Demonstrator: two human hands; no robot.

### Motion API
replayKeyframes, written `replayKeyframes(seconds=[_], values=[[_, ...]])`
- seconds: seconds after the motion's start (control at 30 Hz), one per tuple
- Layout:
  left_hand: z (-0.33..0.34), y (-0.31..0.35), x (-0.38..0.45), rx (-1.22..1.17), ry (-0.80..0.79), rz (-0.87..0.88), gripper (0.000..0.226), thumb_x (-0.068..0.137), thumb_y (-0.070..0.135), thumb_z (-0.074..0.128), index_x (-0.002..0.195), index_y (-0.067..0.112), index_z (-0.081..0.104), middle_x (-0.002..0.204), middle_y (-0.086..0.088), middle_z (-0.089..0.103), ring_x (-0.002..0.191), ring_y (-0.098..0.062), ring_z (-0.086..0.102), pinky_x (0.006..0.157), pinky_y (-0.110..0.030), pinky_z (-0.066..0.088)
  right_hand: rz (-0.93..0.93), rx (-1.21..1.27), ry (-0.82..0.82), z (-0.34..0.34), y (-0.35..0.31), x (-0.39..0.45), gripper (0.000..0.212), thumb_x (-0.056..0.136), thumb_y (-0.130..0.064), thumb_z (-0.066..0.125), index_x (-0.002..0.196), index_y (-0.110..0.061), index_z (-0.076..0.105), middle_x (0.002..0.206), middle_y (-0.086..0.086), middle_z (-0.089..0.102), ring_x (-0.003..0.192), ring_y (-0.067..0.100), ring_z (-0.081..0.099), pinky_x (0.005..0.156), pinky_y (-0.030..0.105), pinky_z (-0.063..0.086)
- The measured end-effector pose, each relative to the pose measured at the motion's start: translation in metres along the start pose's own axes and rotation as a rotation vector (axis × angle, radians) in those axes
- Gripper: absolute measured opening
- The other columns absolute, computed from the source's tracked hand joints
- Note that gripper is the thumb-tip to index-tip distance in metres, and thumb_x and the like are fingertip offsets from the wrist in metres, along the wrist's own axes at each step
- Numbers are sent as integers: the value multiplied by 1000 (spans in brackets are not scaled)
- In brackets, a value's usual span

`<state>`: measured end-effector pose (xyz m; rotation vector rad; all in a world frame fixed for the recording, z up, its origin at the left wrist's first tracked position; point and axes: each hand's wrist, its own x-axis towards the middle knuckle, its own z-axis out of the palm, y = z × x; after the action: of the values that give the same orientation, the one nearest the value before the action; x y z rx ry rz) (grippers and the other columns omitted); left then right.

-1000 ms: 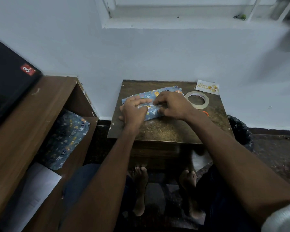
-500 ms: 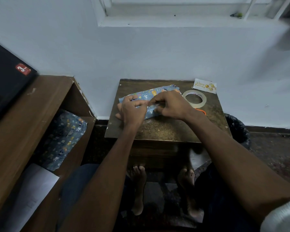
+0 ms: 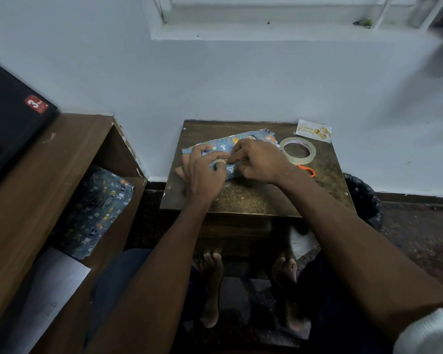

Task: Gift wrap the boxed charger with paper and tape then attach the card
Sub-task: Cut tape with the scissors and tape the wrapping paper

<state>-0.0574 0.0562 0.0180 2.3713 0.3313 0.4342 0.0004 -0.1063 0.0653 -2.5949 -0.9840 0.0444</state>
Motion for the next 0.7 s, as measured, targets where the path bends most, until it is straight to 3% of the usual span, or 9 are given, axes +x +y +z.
replayKeyframes(seconds=[0.07,0.27,0.47,0.7], values=[[-4,-9,3,82,-10,104,28,91,25,66,108,44,79,135,11,58,127,-18,44,89,-32,15,4,6,2,0,0,1,32,89,-19,65,115,-27,81,122,-7,68,112,15,62,85,35,53],[-21,-34,23,240,-71,403,33,97,32,59,123,39,77,129,5,61,113,-22,56,87,-38,24,14,17,11,0,0,1,33,87,-21,65,117,-28,80,122,-8,67,112,16,63,84,34,52],[-19,-34,22,297,-15,457,39,95,33,49,122,37,77,126,4,64,105,-22,59,83,-38,27,11,-21,-1,1,-2,-4,38,89,-26,67,125,-31,74,128,-9,63,115,19,63,87,39,53],[-21,-33,21,361,-9,486,42,96,32,47,126,36,76,127,0,64,104,-23,60,82,-37,26,-33,-132,-30,5,-4,-6,50,90,-17,59,137,-30,68,127,-4,57,104,24,64,70,33,44]])
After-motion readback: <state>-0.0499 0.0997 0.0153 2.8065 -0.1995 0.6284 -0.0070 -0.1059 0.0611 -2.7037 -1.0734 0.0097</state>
